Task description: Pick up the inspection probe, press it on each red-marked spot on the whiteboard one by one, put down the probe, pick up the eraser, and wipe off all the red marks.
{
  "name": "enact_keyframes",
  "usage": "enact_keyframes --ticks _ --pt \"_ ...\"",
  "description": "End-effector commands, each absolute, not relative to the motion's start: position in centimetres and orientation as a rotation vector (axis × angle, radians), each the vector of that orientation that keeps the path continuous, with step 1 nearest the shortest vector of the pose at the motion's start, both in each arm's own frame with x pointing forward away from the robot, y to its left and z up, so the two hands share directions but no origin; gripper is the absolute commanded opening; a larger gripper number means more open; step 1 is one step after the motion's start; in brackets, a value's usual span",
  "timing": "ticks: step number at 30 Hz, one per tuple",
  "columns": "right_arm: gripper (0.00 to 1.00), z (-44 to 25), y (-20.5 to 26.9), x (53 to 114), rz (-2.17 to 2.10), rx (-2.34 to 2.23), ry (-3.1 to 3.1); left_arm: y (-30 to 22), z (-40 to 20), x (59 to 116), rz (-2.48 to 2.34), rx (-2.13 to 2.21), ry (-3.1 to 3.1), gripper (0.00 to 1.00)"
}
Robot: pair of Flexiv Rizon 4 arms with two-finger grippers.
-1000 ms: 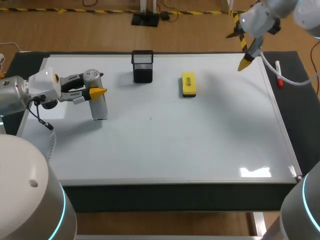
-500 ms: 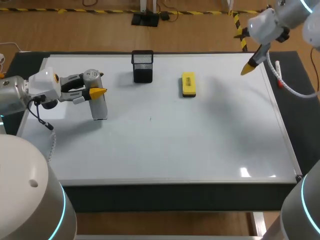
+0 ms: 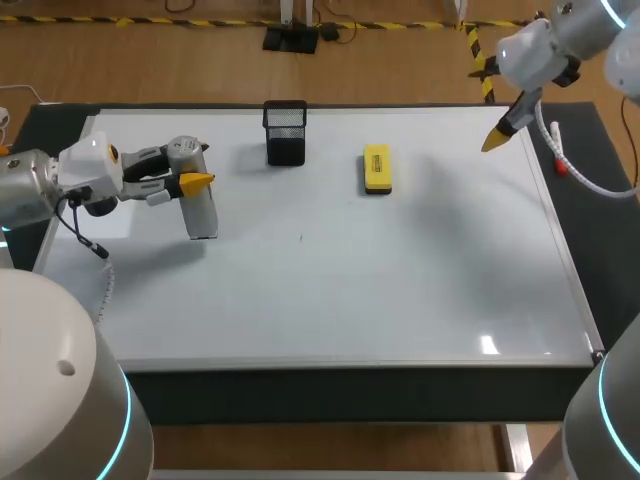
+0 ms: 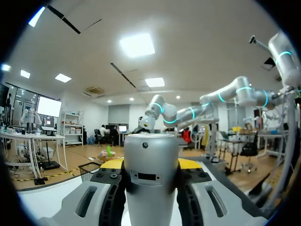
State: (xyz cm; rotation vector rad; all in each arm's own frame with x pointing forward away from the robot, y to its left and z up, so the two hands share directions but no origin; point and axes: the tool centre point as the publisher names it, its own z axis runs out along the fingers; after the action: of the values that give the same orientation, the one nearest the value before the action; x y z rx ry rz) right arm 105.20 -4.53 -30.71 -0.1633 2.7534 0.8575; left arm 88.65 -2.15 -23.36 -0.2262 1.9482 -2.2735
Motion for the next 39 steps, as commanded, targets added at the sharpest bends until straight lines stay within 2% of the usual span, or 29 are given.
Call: enact_keyframes --ticks 1,10,22,39 --pt "1.00 -30.7 -4.6 105.2 0.853 -0.165 2.757 -2.2 -22.3 92.3 -2.327 -0.091 2.024 0.00" --pt "1.00 -30.7 -4.6 105.2 0.853 -0.165 2.757 -3.6 -19.3 98.0 -2.418 0.068 2.039 0.00" --pt "1.00 -30.7 -4.6 105.2 0.853 -0.165 2.757 -8.0 -15.5 102.9 -2.411 0.209 2.070 0.00" --pt "1.00 -30.7 -4.6 105.2 0.853 -0.165 2.757 -13.8 -15.1 106.7 -2.458 0.170 1.962 0.00"
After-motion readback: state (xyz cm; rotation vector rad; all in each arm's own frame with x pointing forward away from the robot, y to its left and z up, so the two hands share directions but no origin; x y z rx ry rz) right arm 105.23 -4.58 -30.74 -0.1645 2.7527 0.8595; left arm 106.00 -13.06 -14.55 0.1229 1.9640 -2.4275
